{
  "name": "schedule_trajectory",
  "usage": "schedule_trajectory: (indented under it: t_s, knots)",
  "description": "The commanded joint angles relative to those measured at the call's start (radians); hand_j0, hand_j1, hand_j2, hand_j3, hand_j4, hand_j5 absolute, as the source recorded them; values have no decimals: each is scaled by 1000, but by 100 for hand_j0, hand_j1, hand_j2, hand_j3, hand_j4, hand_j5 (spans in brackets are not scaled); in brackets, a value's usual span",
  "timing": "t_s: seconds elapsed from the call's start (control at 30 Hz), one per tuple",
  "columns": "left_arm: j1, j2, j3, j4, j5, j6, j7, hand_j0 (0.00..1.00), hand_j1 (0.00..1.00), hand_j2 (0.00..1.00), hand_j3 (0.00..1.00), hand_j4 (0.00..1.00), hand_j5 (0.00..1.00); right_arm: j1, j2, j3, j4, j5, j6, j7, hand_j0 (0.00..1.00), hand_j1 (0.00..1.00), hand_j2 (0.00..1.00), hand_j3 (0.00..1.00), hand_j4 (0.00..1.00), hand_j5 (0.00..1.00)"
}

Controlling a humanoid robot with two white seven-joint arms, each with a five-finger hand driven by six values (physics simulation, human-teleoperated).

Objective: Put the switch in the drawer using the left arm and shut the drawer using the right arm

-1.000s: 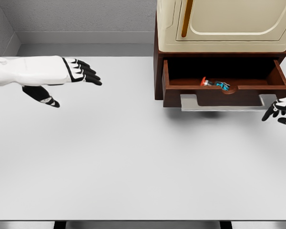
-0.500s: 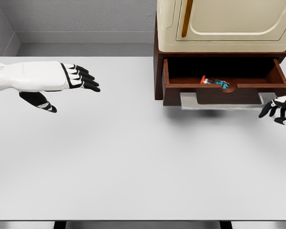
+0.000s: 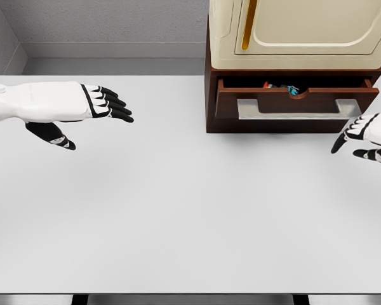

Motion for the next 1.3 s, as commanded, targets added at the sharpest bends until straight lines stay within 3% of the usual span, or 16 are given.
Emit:
schedule_trajectory:
  t_s: [0.0,0.17,0.4,0.5,0.73,0.83,1.03,1.07,1.1,1.17,1.2,1.23,1.27]
  knots:
    - [0,1,0,0,6,3,0,100,100,100,100,100,100,-3,1,49,1,-3,2,0,58,58,58,58,58,58]
    - [0,1,0,0,7,3,0,100,100,100,100,100,100,-114,23,149,47,-1,2,0,58,58,58,58,58,58]
    - [0,1,0,-2,7,3,0,100,100,100,100,100,100,-167,40,180,94,8,2,0,58,58,58,58,58,58]
    - [0,1,0,-2,7,3,0,100,100,100,100,100,100,-233,55,247,131,9,2,0,58,58,58,58,58,58]
    - [0,1,0,-2,7,3,0,100,100,100,100,100,100,-288,78,296,180,17,2,0,58,58,58,58,58,58]
    - [0,1,0,-2,7,3,0,100,100,100,100,100,100,-350,92,345,229,17,2,0,58,58,58,58,58,58]
    - [0,1,0,-2,7,3,0,100,100,100,100,100,100,-347,83,350,232,22,2,0,58,58,58,58,58,58]
    - [0,1,0,-2,7,3,0,100,100,100,100,100,100,-333,43,341,232,18,2,0,58,58,58,58,58,58]
    - [0,1,0,-3,7,3,0,100,100,100,100,100,100,-315,27,339,229,17,2,0,58,58,58,58,58,58]
    - [0,-4,0,-15,7,3,0,100,100,100,100,100,100,-264,21,342,99,23,2,0,58,58,58,58,58,58]
    - [3,-2,-10,-15,7,3,0,100,100,100,100,100,100,-226,-2,341,-16,66,2,0,67,67,67,67,67,67]
    - [6,-5,-21,-15,7,3,0,100,100,100,100,100,100,-198,-3,341,-73,89,2,0,100,100,100,100,100,100]
    - [8,-2,-23,-14,7,3,0,100,100,100,100,100,100,-193,-5,341,-71,89,2,0,100,100,100,100,100,100]
